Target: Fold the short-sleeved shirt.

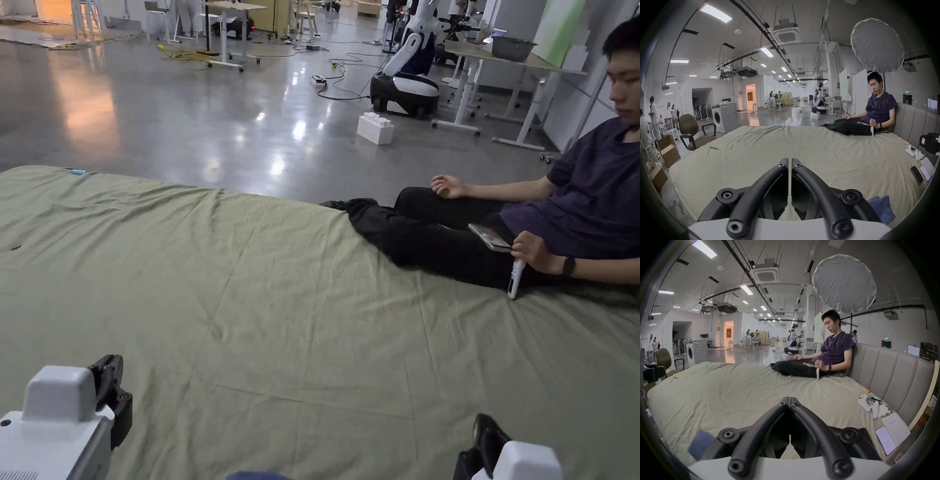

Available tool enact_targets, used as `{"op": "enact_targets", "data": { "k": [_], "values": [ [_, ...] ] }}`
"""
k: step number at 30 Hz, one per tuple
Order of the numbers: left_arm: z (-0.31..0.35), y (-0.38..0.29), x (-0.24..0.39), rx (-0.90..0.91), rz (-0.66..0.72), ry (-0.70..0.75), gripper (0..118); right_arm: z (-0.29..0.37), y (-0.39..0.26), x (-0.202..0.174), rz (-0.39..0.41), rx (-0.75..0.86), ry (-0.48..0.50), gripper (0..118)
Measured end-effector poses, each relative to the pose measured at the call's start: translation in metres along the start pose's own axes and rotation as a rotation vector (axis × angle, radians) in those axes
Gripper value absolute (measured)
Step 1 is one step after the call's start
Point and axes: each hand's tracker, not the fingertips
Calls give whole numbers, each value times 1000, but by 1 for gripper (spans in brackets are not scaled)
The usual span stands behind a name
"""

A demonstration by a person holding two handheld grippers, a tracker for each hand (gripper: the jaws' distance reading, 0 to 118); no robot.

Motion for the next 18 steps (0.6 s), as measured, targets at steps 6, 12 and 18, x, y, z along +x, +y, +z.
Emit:
{"op": "enact_targets", "data": {
  "k": [6,12,18],
  "values": [
    [0,-41,-5,-156,72,-65,3,11,-50,-61,57,-176,202,0],
    [3,-69,0,-260,116,-131,3,-3,-96,-114,116,-292,286,0],
    [1,-88,2,-367,189,-196,10,-33,-127,-126,182,-345,233,1]
  ]
}}
